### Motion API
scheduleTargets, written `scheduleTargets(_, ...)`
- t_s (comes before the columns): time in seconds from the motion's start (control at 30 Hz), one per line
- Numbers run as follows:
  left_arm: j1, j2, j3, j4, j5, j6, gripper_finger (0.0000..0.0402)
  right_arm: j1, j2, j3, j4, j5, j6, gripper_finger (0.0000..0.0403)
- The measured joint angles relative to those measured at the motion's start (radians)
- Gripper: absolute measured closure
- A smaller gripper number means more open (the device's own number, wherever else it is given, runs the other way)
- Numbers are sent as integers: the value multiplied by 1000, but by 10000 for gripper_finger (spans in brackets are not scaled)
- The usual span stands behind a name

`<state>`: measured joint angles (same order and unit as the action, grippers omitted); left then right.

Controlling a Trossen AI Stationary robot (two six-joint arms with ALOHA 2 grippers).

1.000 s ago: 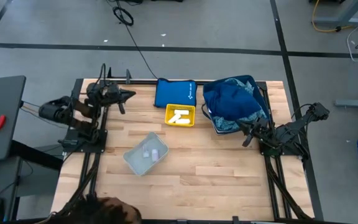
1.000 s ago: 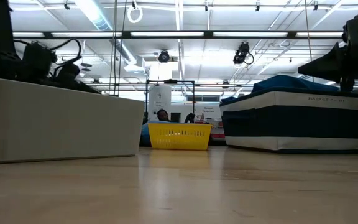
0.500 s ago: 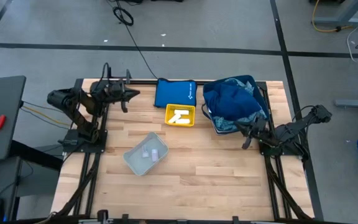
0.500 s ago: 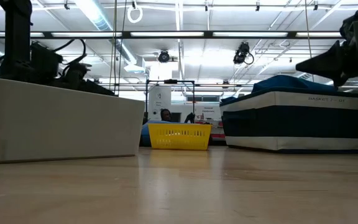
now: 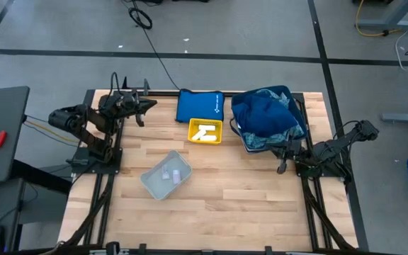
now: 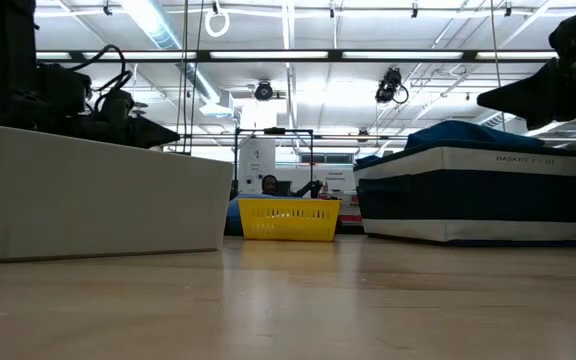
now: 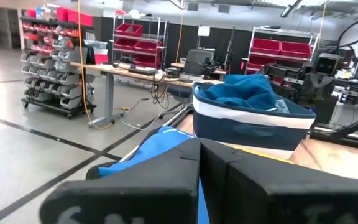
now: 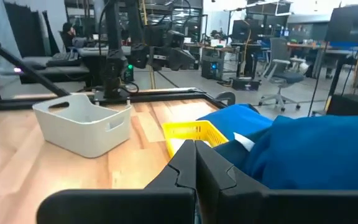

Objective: Pick & place medical supplies in basket/bin
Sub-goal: Move the blue bin to the center of the table

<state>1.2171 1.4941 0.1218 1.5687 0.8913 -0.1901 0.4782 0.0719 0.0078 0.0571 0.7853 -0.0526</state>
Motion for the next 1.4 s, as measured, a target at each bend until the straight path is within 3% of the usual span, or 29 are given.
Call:
scheduleTargets(0.2,0,-61,-10,-1,28,-10,401,0,1,0,0,-5,82,403)
scheduleTargets(0.47,-25,-90,-10,-3,69,-31,401,0,102,0,29,-92,28,403)
scheduleTargets(0.63,-77,-90,-10,-2,37,-34,401,0,131,0,143,-136,-14,403)
scheduleTargets(0.87,-140,-100,-10,1,0,-74,401,0,131,0,146,-170,19,403)
scheduleTargets(1.1,-146,-132,-10,-1,45,-166,401,0,131,0,137,-173,18,403)
scheduleTargets(1.4,-143,-137,-10,-10,52,-123,401,0,130,0,185,-109,-111,403)
